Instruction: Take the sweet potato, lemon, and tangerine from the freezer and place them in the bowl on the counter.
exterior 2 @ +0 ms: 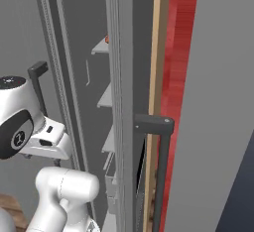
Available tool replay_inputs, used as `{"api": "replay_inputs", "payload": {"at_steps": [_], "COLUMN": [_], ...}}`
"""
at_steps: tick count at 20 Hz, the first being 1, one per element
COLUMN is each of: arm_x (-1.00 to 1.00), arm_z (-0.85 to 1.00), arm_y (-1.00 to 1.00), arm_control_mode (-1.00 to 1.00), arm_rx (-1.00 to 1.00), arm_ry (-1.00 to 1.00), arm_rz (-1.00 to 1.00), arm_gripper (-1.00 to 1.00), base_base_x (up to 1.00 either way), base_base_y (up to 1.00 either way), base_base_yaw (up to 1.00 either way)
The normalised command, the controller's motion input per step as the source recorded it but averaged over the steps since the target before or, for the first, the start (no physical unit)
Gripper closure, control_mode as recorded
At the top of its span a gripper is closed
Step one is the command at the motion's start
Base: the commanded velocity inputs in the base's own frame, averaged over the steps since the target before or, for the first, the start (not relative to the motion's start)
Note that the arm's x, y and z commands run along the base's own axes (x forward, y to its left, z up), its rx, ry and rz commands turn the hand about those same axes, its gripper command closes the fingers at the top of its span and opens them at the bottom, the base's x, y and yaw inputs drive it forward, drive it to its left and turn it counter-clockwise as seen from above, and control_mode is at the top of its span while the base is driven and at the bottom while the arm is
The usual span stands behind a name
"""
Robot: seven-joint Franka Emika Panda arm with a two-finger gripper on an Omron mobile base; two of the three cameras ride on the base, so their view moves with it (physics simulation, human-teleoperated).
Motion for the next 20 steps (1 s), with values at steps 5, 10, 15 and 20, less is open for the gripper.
{"api": "replay_inputs", "payload": {"at_steps": [5, 10, 15, 20], "arm_x": [0.00, 0.00, 0.00, 0.00], "arm_z": [0.00, 0.00, 0.00, 0.00], "arm_y": [0.00, 0.00, 0.00, 0.00], "arm_control_mode": [1.00, 1.00, 1.00, 1.00], "arm_rx": [0.00, 0.00, 0.00, 0.00], "arm_ry": [0.00, 0.00, 0.00, 0.00], "arm_rz": [0.00, 0.00, 0.00, 0.00], "arm_gripper": [-1.00, -1.00, -1.00, -1.00], "base_base_x": [0.66, 0.77, 0.79, 0.48], "base_base_y": [-0.27, -0.19, -0.19, -0.12], "base_base_yaw": [0.00, 0.00, 0.00, 0.00]}}
